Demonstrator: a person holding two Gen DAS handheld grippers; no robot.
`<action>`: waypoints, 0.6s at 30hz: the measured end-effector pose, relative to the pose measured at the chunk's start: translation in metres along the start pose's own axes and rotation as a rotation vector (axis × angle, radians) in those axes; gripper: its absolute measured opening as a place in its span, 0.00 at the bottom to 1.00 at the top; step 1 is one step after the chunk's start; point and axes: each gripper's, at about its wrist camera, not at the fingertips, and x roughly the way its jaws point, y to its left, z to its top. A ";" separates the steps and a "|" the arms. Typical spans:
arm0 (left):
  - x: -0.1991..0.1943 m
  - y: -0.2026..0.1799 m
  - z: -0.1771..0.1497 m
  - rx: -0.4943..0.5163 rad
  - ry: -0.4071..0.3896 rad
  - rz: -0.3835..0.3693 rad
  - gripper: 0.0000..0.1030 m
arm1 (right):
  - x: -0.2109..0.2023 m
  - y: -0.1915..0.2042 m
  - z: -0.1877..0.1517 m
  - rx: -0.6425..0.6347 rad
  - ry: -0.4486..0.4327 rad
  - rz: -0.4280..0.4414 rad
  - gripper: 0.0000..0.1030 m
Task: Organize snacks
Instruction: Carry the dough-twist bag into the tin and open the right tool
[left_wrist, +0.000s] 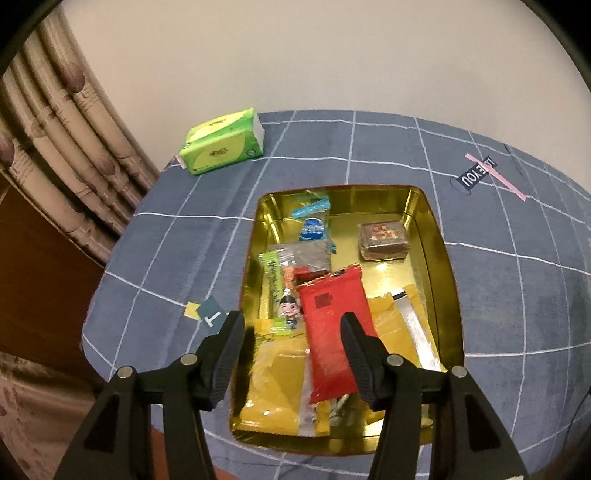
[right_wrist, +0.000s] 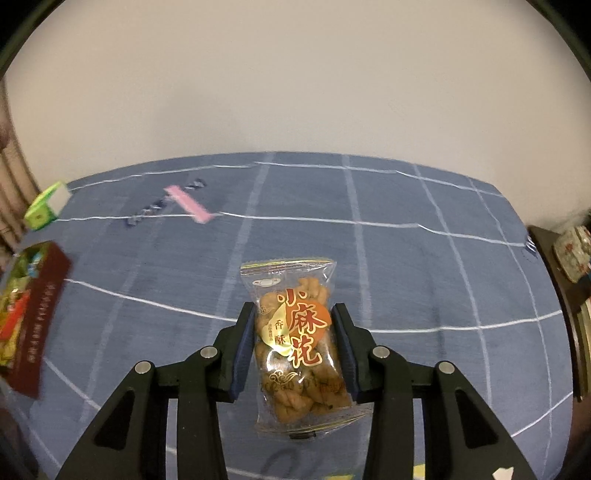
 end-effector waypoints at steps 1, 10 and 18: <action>-0.002 0.004 -0.002 -0.011 -0.004 -0.004 0.54 | -0.001 0.006 0.001 -0.012 0.001 0.005 0.37; -0.013 0.040 -0.021 -0.095 -0.023 0.002 0.54 | -0.022 0.093 0.003 -0.104 0.014 0.119 0.37; -0.012 0.056 -0.039 -0.107 -0.045 0.100 0.54 | -0.042 0.190 0.006 -0.191 0.036 0.240 0.37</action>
